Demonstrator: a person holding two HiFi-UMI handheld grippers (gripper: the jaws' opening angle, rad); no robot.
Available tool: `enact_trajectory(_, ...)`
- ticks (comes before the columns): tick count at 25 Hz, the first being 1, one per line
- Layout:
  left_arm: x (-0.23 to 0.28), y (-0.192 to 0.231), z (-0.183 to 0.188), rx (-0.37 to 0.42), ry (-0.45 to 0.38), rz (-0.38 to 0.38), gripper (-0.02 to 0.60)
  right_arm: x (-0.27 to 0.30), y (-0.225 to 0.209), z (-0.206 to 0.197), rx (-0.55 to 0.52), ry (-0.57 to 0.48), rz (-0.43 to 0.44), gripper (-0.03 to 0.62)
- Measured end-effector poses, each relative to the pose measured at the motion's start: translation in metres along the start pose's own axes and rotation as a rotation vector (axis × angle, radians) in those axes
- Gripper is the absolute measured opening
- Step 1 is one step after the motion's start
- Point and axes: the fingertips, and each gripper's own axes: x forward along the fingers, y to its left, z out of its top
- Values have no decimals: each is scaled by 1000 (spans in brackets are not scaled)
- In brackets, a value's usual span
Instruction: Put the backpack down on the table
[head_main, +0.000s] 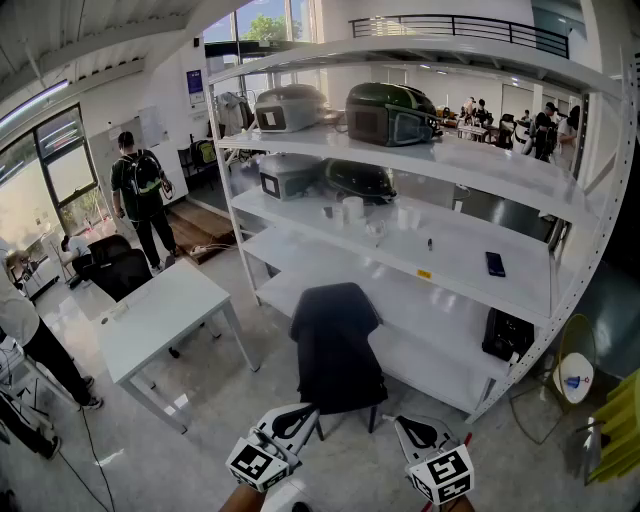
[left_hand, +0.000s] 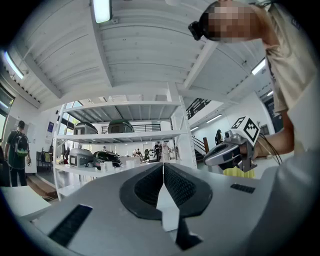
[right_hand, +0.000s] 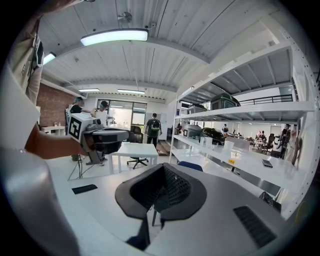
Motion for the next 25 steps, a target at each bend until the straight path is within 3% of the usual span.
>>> enact_trajectory(25, 25, -7, -16, -27, 27, 18, 17, 13, -25, -13, 44, -26, 51, 26)
